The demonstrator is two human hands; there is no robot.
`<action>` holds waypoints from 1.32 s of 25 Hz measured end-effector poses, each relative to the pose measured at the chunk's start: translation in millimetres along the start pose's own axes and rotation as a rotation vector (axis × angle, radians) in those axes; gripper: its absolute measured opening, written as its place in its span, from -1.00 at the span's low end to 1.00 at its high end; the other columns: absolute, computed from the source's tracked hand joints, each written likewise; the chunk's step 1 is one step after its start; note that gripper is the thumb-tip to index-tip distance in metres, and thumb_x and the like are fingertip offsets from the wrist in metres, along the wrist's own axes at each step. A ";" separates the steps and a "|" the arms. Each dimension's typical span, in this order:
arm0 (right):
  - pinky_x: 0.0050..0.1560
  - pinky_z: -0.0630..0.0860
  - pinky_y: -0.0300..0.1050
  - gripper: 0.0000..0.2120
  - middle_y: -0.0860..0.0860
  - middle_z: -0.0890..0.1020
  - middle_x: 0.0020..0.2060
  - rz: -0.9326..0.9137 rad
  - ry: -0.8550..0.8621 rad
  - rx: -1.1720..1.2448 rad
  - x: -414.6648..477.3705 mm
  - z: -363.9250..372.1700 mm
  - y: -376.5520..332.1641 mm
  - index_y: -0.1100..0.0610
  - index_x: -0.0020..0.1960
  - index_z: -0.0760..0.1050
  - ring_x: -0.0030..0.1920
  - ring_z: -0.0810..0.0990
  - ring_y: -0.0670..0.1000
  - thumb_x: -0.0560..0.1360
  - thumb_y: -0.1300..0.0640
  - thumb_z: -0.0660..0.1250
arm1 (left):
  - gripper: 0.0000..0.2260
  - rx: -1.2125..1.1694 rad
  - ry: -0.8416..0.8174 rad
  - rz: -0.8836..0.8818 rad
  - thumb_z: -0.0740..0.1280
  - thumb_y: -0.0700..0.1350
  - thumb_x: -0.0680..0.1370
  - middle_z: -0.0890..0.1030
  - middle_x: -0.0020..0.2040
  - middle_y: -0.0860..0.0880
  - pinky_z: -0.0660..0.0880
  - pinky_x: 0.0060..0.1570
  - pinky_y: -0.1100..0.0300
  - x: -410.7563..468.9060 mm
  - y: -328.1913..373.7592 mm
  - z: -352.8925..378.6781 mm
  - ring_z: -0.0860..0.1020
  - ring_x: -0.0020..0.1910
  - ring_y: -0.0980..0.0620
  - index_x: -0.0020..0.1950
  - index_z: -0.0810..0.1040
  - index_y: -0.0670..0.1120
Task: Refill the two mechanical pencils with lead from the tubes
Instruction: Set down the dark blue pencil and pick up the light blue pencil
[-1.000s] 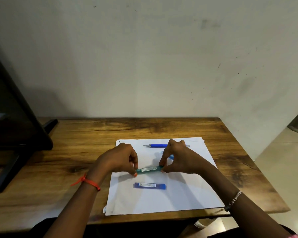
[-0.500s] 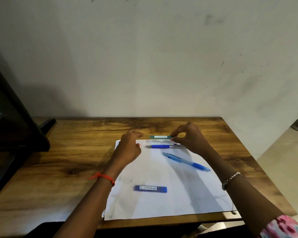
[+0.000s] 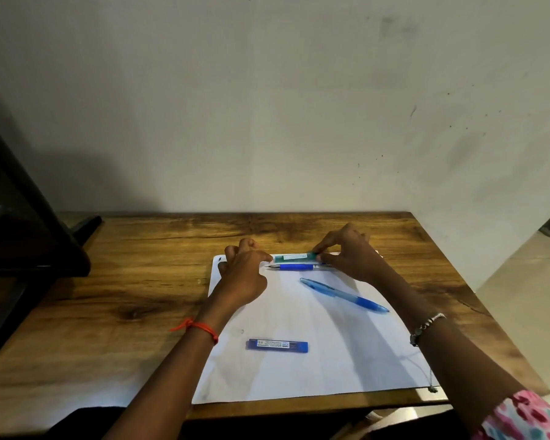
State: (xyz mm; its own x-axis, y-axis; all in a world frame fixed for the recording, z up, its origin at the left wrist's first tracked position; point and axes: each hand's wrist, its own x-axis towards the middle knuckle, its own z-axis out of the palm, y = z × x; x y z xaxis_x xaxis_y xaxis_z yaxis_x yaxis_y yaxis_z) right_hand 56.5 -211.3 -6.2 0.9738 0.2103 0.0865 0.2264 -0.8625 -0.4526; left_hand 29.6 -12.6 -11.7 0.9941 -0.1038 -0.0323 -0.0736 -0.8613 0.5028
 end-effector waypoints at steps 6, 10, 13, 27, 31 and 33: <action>0.06 0.08 -0.06 -0.80 -0.01 0.61 0.12 -0.023 -0.032 -0.042 0.5 1.4 1.1 0.06 0.09 0.61 0.20 0.30 0.06 0.51 0.14 0.30 | -0.55 0.019 -0.012 -0.002 0.21 -0.40 0.50 0.24 0.42 -0.06 0.23 0.27 0.05 2.5 -0.7 -0.5 0.17 0.37 -0.10 0.31 0.45 -0.03; 0.09 0.10 -0.07 -0.82 0.00 0.60 0.09 -0.003 0.044 0.029 -4.2 -4.7 -5.2 0.08 0.04 0.63 0.14 0.28 -0.02 0.46 0.10 0.36 | -0.56 -0.041 0.038 -0.030 0.19 -0.40 0.48 0.25 0.41 -0.06 0.20 0.28 0.04 1.2 -1.9 -6.0 0.15 0.38 -0.11 0.29 0.46 -0.05; 0.02 0.18 -0.10 -0.78 0.03 0.62 0.00 -0.043 -0.027 0.027 -19.5 -11.1 -12.7 0.12 -0.03 0.64 0.06 0.32 -0.04 0.39 0.02 0.43 | -0.63 -0.151 0.167 0.013 0.18 -0.42 0.47 0.34 0.35 -0.09 0.26 0.20 0.13 -0.3 -2.9 -9.4 0.21 0.35 -0.09 0.18 0.53 -0.13; -0.18 0.54 -0.11 -0.85 0.07 0.67 -0.20 0.067 -0.050 0.292 -67.0 -12.4 -35.3 0.19 -0.12 0.66 -0.23 0.57 -0.01 0.35 0.14 0.47 | -0.85 -0.606 -0.128 0.061 0.42 -0.18 0.44 0.63 -0.16 -0.02 0.47 -0.16 0.29 -34.0 10.3 -12.6 0.56 -0.18 0.09 -0.01 0.63 -0.13; -0.30 0.41 -0.24 -0.95 -0.03 0.67 -0.33 0.132 0.137 0.900 -69.1 -19.1 -55.5 0.14 -0.18 0.65 -0.32 0.55 -0.14 0.38 0.17 0.43 | -0.80 -1.004 -0.322 0.022 0.37 -0.08 0.47 0.70 -0.09 0.00 0.59 -0.14 0.25 -40.2 21.6 -23.3 0.66 -0.07 0.06 0.06 0.62 -0.06; -0.28 0.37 -0.20 -0.89 0.00 0.67 -0.30 0.182 0.178 1.003 -67.0 -16.5 -61.9 0.15 -0.14 0.65 -0.32 0.54 -0.14 0.37 0.14 0.44 | -0.81 -1.057 -0.304 0.063 0.34 -0.09 0.48 0.71 -0.16 0.04 0.59 -0.23 0.27 -41.8 25.5 -31.2 0.68 -0.15 0.05 0.09 0.60 -0.02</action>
State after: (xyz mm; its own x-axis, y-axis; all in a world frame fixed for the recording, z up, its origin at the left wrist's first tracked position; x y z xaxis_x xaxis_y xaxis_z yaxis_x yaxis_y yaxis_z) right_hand -22.4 -179.6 30.7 0.9990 -0.0266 0.0364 0.0342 -0.0770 -0.9964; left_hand -11.4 -14.7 29.4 0.9191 -0.3756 -0.1191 0.1265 -0.0050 0.9920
